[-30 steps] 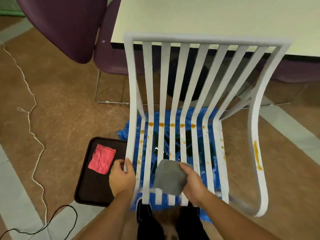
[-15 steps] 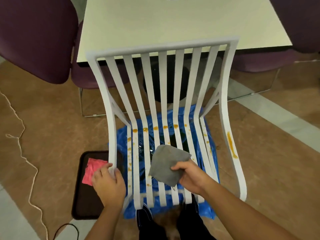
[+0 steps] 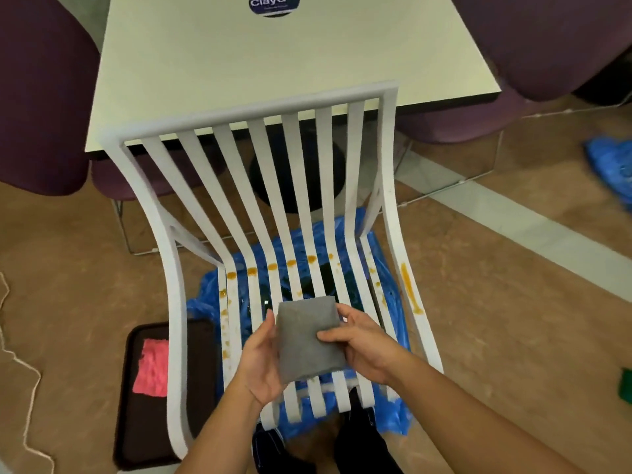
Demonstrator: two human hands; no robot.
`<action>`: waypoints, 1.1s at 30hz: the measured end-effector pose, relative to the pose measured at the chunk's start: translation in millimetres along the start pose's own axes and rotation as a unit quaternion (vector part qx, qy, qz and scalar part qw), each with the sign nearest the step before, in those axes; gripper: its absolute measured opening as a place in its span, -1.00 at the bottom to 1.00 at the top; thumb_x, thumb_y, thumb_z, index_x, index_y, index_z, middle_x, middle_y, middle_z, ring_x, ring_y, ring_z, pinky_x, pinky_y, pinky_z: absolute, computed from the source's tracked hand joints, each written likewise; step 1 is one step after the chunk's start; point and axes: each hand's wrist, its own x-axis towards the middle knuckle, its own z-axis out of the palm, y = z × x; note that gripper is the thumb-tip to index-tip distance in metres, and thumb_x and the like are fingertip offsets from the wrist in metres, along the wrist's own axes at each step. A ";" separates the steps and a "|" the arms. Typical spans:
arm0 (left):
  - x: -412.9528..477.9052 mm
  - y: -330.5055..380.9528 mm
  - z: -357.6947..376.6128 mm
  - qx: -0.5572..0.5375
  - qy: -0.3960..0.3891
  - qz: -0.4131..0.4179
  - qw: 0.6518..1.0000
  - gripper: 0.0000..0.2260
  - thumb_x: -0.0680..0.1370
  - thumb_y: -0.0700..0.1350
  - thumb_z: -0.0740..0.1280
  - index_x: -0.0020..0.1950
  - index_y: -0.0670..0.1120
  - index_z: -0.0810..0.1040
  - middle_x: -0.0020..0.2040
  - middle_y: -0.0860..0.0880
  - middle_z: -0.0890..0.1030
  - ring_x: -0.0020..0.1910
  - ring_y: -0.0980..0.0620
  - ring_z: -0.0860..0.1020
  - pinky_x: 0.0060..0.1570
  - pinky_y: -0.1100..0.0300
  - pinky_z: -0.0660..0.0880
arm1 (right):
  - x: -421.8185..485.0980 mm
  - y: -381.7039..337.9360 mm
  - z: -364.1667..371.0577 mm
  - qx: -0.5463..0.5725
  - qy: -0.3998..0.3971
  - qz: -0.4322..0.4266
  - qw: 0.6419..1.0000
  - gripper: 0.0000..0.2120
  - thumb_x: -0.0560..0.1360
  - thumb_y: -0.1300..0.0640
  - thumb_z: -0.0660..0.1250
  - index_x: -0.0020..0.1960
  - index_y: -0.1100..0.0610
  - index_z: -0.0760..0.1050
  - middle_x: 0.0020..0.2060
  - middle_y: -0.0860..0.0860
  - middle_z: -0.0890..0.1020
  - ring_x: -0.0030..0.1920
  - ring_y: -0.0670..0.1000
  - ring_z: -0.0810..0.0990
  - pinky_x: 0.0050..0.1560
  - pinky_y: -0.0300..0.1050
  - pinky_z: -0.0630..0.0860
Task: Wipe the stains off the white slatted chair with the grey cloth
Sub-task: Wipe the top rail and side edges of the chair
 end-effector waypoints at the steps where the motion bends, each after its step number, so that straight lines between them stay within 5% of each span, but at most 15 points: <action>1: 3.1 -2.2 3.1 0.002 0.014 0.006 1.000 -0.09 0.22 0.19 0.66 0.45 -0.18 0.49 0.33 -0.32 0.54 0.23 -0.36 0.55 0.09 -0.28 0.55 | -0.9 -2.0 -3.1 0.008 0.014 -0.008 1.000 -0.53 0.46 0.40 0.43 0.31 0.08 0.52 0.15 0.12 0.67 0.21 0.17 0.63 0.22 0.23 0.57; 4: 9.2 -6.2 10.9 0.001 0.056 0.016 0.998 -0.29 0.35 0.12 0.58 0.40 -0.17 0.53 0.27 -0.33 0.57 0.15 -0.34 0.58 -0.01 -0.25 0.60 | -5.0 -7.3 -12.4 0.017 0.067 -0.031 0.997 -0.57 0.45 0.40 0.45 0.26 0.12 0.53 0.12 0.14 0.66 0.13 0.15 0.66 0.10 0.14 0.64; 8: 19.0 -12.6 22.8 -0.010 0.066 0.018 0.998 -0.03 0.05 0.04 0.75 0.40 -0.17 0.51 0.24 -0.33 0.60 0.12 -0.34 0.61 -0.05 -0.24 0.62 | -10.9 -13.2 -24.7 0.024 0.094 -0.057 0.994 -0.57 0.43 0.34 0.50 0.26 0.14 0.53 0.03 0.16 0.70 0.03 0.12 0.71 -0.03 0.05 0.67; 16: 35.0 -34.6 54.0 -0.001 0.034 -0.007 0.999 0.01 -0.06 -0.13 0.78 0.34 -0.27 0.48 0.13 -0.36 0.64 -0.03 -0.31 0.69 -0.19 -0.19 0.65 | -19.6 -11.4 -41.1 -0.075 0.155 -0.129 0.977 -0.69 0.49 0.17 0.49 0.20 0.05 0.55 -0.04 0.05 0.69 -0.03 0.02 0.69 -0.12 -0.10 0.65; 19: 40.8 -36.6 68.6 0.061 0.035 -0.019 0.997 -0.05 0.08 -0.17 0.76 0.41 -0.26 0.46 0.22 -0.34 0.61 0.07 -0.28 0.67 -0.10 -0.15 0.65 | -25.1 -3.0 -65.6 -0.168 0.225 -0.202 0.938 -0.78 0.51 0.16 0.47 0.11 -0.06 0.57 -0.12 -0.02 0.62 -0.16 -0.05 0.61 -0.23 -0.24 0.57; 22: 45.7 -36.1 77.9 0.094 0.062 -0.033 0.993 -0.36 0.38 -0.20 0.59 0.41 -0.23 0.46 0.21 -0.30 0.63 0.08 -0.25 0.67 -0.09 -0.13 0.65 | -32.5 14.8 -100.0 -0.255 0.359 -0.267 0.857 -0.71 0.47 0.09 0.49 0.14 -0.13 0.53 -0.10 -0.18 0.51 -0.08 -0.13 0.51 -0.06 -0.14 0.53; 25: 53.6 -34.9 80.0 0.095 0.084 -0.037 0.991 -0.52 0.48 -0.22 0.45 0.40 -0.18 0.48 0.24 -0.27 0.63 0.16 -0.26 0.63 0.00 -0.15 0.64 | -35.8 34.7 -131.2 -0.309 0.461 -0.184 0.811 -0.37 0.37 -0.05 0.54 0.35 -0.09 0.36 0.07 -0.17 0.43 0.13 -0.07 0.45 0.10 -0.02 0.49; 27: 58.7 -34.0 83.2 0.091 0.092 -0.029 0.991 -0.55 0.49 -0.23 0.41 0.39 -0.17 0.49 0.25 -0.26 0.63 0.18 -0.27 0.61 0.01 -0.15 0.64 | -28.7 45.3 -146.3 -0.251 0.429 -0.087 0.863 -0.23 0.32 -0.07 0.58 0.42 -0.02 0.29 0.10 -0.07 0.50 0.08 -0.03 0.56 0.04 -0.01 0.58; 29: 63.6 -32.9 86.7 0.086 0.100 -0.021 0.991 -0.55 0.48 -0.25 0.40 0.38 -0.16 0.49 0.23 -0.25 0.63 0.18 -0.27 0.61 0.04 -0.18 0.62 | -15.6 49.8 -152.4 -0.232 0.374 -0.034 0.897 -0.31 0.30 -0.07 0.60 0.33 0.05 0.39 0.00 -0.01 0.63 -0.08 -0.02 0.66 -0.11 -0.04 0.64; 33: 69.3 -29.5 101.2 0.081 0.134 -0.008 0.988 -0.54 0.40 -0.33 0.43 0.29 -0.16 0.51 0.18 -0.25 0.64 0.15 -0.28 0.61 -0.05 -0.17 0.66 | 6.9 43.5 -153.8 -0.288 0.379 -0.015 0.879 -0.67 0.36 0.04 0.57 -0.06 0.10 0.45 -0.25 0.02 0.60 -0.29 -0.04 0.60 -0.36 -0.19 0.52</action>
